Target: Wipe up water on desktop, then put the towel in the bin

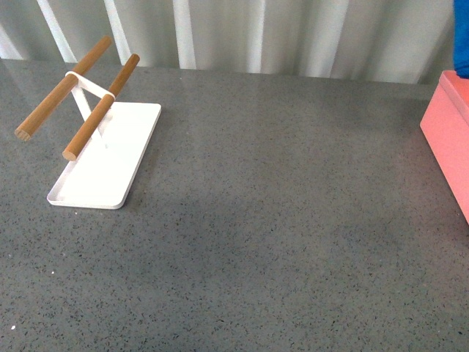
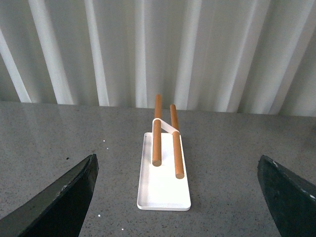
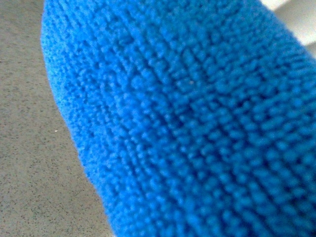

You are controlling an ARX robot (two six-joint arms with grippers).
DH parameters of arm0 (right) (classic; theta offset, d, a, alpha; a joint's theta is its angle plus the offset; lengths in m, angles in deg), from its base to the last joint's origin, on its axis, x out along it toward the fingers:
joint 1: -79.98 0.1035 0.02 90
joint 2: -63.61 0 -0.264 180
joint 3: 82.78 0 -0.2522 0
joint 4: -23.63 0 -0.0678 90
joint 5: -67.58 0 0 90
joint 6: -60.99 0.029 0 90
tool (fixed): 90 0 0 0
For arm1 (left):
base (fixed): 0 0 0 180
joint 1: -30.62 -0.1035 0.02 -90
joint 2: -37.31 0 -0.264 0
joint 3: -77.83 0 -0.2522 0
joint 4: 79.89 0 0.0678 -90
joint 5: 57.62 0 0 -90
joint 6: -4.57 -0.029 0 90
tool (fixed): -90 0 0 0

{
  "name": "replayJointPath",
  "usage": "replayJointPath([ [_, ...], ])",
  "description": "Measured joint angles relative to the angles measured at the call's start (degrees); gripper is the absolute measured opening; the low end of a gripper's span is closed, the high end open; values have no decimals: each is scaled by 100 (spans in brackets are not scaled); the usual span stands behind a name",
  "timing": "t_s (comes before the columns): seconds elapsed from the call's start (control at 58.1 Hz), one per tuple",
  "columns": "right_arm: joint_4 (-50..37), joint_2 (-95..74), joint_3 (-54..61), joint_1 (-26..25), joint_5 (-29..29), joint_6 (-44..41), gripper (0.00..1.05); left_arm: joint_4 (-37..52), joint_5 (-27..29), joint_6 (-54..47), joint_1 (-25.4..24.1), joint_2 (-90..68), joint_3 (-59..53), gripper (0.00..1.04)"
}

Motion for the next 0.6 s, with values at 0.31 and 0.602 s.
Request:
replayJointPath([
  [0.31,74,136,748,-610,238,310,9,0,-2,0,0,0,0,98],
  [0.602,175,85,962,-1104,210,468,9,0,0,0,0,0,0,98],
])
